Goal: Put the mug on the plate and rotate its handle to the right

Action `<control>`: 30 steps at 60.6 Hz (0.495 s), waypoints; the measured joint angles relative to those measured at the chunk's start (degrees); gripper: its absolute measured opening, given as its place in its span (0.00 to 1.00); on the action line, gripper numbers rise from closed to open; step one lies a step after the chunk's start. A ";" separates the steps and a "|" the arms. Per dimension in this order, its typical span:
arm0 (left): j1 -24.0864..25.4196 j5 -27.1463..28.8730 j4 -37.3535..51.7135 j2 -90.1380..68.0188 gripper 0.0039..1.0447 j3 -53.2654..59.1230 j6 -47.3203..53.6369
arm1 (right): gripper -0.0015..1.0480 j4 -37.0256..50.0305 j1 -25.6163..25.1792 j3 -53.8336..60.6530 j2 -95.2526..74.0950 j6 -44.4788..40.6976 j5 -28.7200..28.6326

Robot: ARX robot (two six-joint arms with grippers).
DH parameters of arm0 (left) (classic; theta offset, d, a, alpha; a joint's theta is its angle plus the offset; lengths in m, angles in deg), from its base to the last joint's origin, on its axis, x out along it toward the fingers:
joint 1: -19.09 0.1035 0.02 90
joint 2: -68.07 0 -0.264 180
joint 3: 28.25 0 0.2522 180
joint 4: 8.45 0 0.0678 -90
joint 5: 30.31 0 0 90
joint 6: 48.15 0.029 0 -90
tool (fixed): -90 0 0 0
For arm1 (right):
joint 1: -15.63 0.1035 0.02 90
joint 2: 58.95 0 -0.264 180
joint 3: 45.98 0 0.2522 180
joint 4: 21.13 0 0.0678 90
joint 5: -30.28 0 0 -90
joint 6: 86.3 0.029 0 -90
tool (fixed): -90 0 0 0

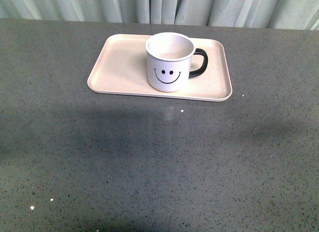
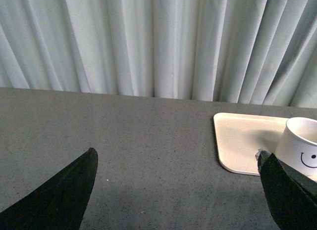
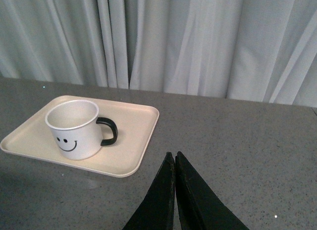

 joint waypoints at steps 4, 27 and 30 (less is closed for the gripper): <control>0.00 0.00 0.00 0.00 0.91 0.00 0.02 | 0.02 -2.78 0.00 0.24 3.32 0.00 0.00; 0.00 0.00 0.00 0.00 0.91 0.00 0.02 | 0.02 -15.87 0.00 0.33 17.73 0.02 0.00; 0.00 0.00 0.00 0.00 0.91 0.00 0.00 | 0.02 -17.42 0.00 0.33 19.34 0.00 0.00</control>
